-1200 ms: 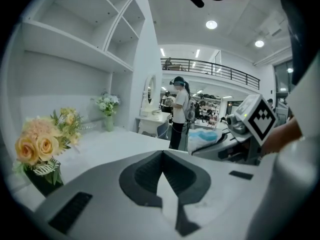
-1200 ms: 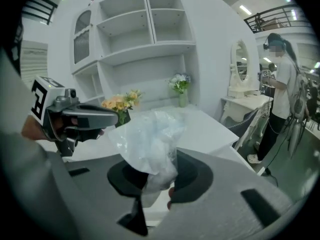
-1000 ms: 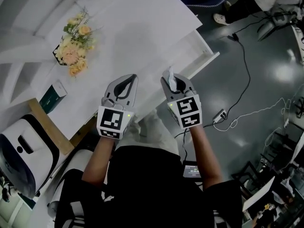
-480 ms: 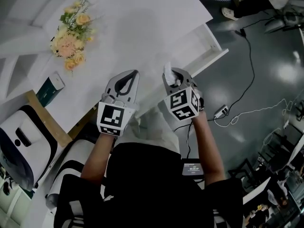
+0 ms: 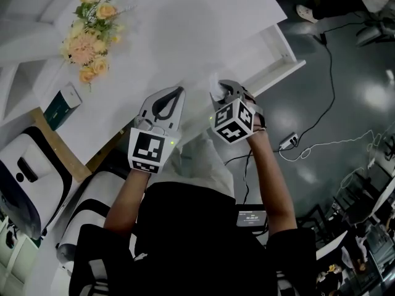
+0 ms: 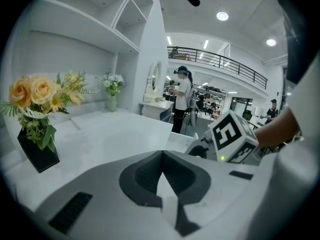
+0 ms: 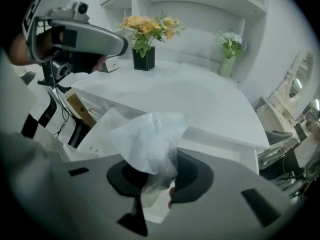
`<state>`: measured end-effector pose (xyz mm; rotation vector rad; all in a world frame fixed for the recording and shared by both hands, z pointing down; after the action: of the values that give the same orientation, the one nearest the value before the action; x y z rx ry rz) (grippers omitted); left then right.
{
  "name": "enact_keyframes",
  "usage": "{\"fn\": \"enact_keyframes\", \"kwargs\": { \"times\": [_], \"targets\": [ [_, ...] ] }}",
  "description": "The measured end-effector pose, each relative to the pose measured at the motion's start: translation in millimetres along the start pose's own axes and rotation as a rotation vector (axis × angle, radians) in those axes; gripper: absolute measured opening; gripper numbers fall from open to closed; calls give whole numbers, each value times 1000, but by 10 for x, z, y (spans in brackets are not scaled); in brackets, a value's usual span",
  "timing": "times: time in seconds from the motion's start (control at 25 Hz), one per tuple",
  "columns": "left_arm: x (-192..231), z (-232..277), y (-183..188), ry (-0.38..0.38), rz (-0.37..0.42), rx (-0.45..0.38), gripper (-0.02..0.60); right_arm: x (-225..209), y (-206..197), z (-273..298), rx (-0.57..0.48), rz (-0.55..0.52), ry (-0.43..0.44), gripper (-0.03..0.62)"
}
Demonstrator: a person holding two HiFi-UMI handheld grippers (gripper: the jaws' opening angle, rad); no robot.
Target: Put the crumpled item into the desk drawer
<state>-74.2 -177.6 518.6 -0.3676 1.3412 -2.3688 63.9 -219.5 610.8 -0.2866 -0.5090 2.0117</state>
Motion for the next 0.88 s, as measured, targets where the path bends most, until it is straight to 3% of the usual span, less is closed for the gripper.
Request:
{"fn": "enact_keyframes", "kwargs": {
  "times": [0.44,0.88],
  "targets": [
    [13,6,-191,14,-19,33,6,13,-165,483,156,-185,3,95],
    [19,0,-289,23,-35,64,6,33,-268,812,262,-210,42,104]
  ]
}}
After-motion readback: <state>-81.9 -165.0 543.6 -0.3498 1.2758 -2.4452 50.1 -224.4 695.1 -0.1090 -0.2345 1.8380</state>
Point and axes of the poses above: the fingertips, and each gripper's own axes: z forward along the fingers, x to its left, y out of its top, the point moved 7 cm from there along -z, backward along the fingers, and after that the axes turned 7 degrees about z, right-handed, at the moved point
